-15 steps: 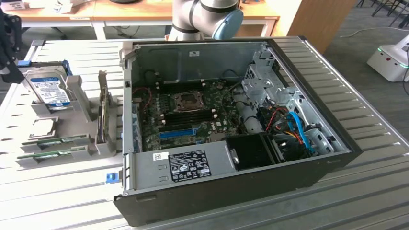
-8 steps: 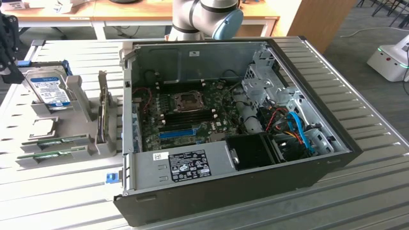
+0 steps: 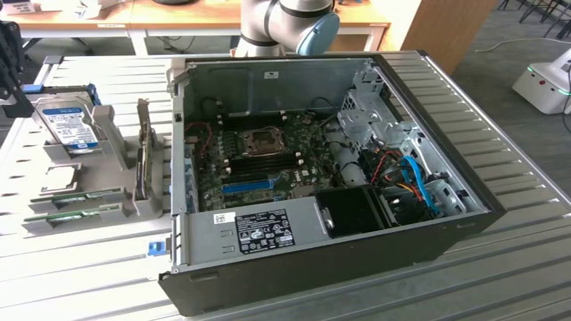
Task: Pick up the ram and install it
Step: 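Pick up the ram and move it above insertion slot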
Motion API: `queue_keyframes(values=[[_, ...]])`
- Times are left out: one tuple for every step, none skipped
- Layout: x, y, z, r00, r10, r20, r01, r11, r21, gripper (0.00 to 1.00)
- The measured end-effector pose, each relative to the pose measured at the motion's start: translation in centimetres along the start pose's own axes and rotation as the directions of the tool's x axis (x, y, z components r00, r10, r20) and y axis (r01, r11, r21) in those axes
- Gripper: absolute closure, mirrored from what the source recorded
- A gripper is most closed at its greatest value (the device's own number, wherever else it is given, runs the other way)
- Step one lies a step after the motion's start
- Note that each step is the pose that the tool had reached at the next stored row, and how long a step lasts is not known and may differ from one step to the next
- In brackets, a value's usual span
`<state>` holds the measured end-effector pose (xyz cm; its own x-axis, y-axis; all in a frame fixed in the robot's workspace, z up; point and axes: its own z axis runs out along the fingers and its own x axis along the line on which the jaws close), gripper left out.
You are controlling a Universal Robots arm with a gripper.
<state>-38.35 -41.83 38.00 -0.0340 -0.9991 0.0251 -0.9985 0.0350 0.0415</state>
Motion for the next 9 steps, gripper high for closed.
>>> queue_keyframes(values=[[0.0,0.0,0.0,1.0,0.0,0.0,0.0,1.0,0.0,0.9],[0.0,0.0,0.0,1.0,0.0,-0.0001,0.0,1.0,0.0001,0.9],[0.0,0.0,0.0,1.0,0.0,-0.0001,0.0,1.0,0.0001,0.9],[0.0,0.0,0.0,1.0,0.0,-0.0001,0.0,1.0,0.0,0.9],[-0.01,0.0,0.0,1.0,0.0,-0.0001,0.0,1.0,0.0008,0.9],[-0.01,0.0,0.0,1.0,0.0,-0.0001,0.0,1.0,0.0029,0.9],[-0.01,0.0,0.0,1.0,-0.001,0.0,0.001,1.0,0.0052,0.9],[-0.01,0.0,0.0,1.0,-0.001,0.0002,0.001,1.0,0.0067,0.9],[-0.01,0.0,0.01,1.0,-0.001,0.0003,0.001,1.0,0.007,0.9]])
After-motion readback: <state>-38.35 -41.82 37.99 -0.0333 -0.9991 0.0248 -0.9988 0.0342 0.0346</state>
